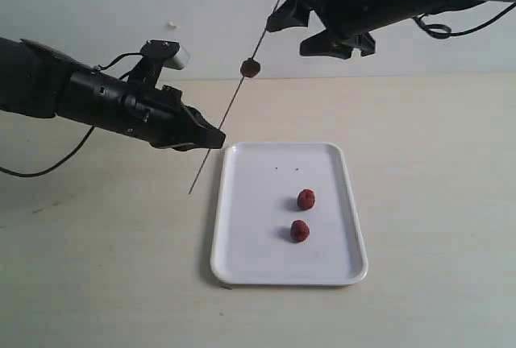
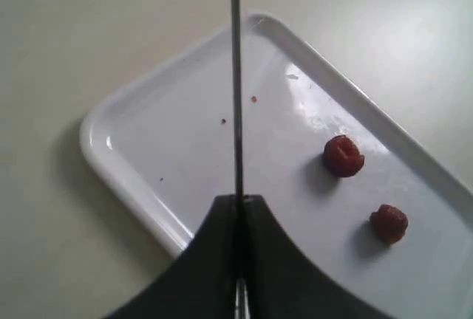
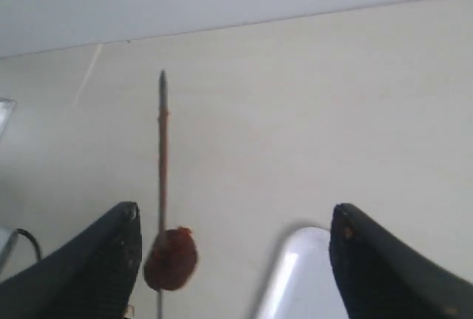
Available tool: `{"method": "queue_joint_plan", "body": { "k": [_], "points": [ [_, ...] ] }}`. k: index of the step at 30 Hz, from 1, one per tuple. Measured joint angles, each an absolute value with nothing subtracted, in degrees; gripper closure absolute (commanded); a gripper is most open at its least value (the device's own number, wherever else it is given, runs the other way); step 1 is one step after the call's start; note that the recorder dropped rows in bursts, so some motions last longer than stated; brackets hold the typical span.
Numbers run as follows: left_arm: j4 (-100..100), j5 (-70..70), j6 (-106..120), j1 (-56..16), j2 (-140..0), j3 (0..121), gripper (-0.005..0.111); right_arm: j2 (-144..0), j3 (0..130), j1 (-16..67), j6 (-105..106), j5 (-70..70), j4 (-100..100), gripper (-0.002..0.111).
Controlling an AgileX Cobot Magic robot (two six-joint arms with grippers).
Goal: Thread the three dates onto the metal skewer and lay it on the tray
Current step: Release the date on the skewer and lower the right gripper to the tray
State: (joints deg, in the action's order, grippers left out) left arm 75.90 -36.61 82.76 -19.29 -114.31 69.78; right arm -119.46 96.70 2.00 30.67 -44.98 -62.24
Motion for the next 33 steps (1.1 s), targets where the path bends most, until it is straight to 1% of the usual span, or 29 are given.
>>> {"method": "queue_joint_plan", "body": {
  "k": [5,8,12,15,19,23,27,33],
  "points": [
    [72.23,-36.71,80.86,-18.87,-112.97,69.78,0.107,-117.37,96.7,0.89,30.33,-45.33,-51.16,0.039],
    [68.26,-36.95,78.21,-18.89,-111.99,69.78,0.107,-116.91,96.7,0.89,30.63,-47.79,-45.38,0.039],
    [51.97,-37.41,64.25,-18.89,-110.05,69.78,0.107,-116.78,96.7,1.42,33.25,-58.45,-34.33,0.039],
    [45.43,-38.43,57.45,-18.89,-109.69,69.78,0.107,-116.78,96.7,5.61,30.31,-60.47,-21.72,0.039],
    [40.78,-40.6,53.62,-18.63,-109.6,69.78,0.107,-116.78,96.7,15.0,15.65,-62.71,-6.43,0.039],
    [39.93,-40.68,50.26,-16.45,-108.28,69.78,0.107,-116.78,93.8,17.9,9.53,-63.08,-4.76,0.039],
    [39.71,-41.5,48.9,-14.17,-107.67,69.78,0.107,-116.78,86.85,17.93,8.42,-56.17,-4.41,0.039],
    [39.5,-41.5,48.45,-13.94,-107.67,69.81,0.107,-117.19,84.59,17.93,8.31,-52.64,-4.41,0.039]
  ]
}}
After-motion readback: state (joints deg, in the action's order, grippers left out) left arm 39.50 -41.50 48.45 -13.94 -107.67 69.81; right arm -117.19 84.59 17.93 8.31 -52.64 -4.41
